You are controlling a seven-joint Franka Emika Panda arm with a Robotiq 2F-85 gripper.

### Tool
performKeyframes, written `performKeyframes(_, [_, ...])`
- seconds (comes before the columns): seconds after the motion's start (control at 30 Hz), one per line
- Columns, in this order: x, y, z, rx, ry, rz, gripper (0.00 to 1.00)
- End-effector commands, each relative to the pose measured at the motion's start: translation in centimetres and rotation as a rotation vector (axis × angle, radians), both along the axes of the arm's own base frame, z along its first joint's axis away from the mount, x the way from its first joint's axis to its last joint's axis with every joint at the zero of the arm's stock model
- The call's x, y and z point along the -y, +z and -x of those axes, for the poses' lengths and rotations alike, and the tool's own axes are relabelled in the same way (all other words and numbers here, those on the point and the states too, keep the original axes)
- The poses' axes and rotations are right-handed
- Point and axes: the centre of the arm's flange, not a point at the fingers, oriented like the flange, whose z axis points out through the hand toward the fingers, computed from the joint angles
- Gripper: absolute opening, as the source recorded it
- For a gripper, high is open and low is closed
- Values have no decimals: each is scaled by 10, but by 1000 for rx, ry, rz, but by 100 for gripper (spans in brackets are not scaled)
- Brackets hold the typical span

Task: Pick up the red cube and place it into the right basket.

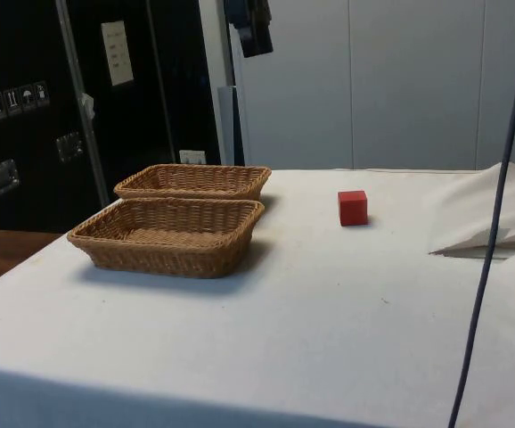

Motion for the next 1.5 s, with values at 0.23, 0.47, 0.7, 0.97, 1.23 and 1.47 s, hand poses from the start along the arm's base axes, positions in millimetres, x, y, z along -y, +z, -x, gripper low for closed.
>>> performKeyframes(0.23, [7,-9,19,-2,32,-6,100])
performKeyframes(0.47, [12,-20,35,-5,52,-17,100])
performKeyframes(0.7, [16,-28,46,-23,73,-32,100])
performKeyframes(0.97, [25,-41,66,-4,93,-17,100])
performKeyframes(1.23, [35,-50,82,28,95,1,100])
performKeyframes(1.47, [42,-58,93,64,98,12,100])
